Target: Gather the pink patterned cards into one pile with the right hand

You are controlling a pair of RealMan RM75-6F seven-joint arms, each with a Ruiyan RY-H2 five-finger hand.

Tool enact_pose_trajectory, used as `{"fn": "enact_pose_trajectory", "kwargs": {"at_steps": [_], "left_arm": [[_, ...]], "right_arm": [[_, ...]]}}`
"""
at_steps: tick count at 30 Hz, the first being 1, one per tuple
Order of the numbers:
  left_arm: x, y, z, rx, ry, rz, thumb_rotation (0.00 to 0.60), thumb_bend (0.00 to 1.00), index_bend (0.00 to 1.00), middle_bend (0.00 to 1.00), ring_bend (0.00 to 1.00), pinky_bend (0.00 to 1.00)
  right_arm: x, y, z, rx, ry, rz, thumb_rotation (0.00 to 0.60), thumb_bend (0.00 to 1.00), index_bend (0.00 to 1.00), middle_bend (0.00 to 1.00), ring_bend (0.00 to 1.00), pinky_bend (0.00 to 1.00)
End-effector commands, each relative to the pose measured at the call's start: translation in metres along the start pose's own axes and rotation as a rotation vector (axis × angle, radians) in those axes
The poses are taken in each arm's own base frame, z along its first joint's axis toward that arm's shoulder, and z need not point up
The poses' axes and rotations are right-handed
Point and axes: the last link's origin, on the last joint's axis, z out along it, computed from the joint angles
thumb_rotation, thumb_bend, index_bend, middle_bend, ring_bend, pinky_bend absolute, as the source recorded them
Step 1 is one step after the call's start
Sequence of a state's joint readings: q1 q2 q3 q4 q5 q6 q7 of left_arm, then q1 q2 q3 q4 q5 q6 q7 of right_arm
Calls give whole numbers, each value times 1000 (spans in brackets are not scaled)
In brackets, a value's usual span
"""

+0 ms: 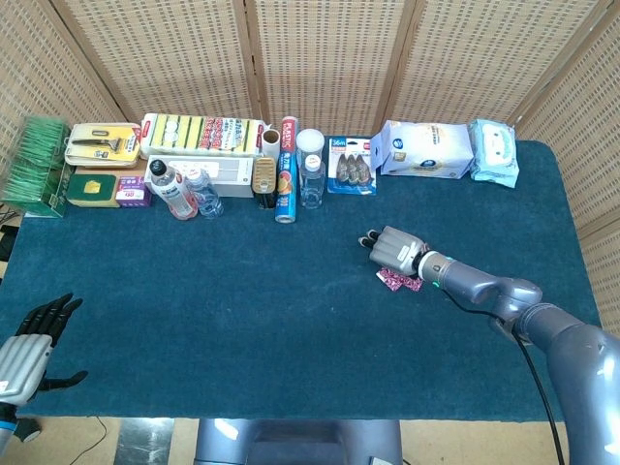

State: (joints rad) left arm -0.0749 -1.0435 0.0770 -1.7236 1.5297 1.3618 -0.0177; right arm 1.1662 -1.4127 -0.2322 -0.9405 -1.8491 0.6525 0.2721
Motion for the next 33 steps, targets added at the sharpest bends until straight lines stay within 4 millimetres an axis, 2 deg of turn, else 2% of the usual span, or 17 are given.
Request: {"fn": "enact_pose_trajectory", "kwargs": {"at_steps": [1, 21, 33], "left_arm": [[-3, 3, 2, 12, -7, 3, 600, 34, 0, 0, 0, 46], [-9, 7, 11, 36, -24, 25, 600, 33, 0, 0, 0, 46], [-8, 9, 7, 29, -10, 29, 600, 33, 0, 0, 0, 45]], "right_arm": [[-3, 8, -1, 18, 6, 0, 600, 98, 441, 109, 148, 386], [-29, 21, -8, 25, -4, 46, 600, 98, 425, 114, 152, 390], [-44, 24, -13, 15, -28, 58, 600, 97, 408, 114, 151, 392]]}}
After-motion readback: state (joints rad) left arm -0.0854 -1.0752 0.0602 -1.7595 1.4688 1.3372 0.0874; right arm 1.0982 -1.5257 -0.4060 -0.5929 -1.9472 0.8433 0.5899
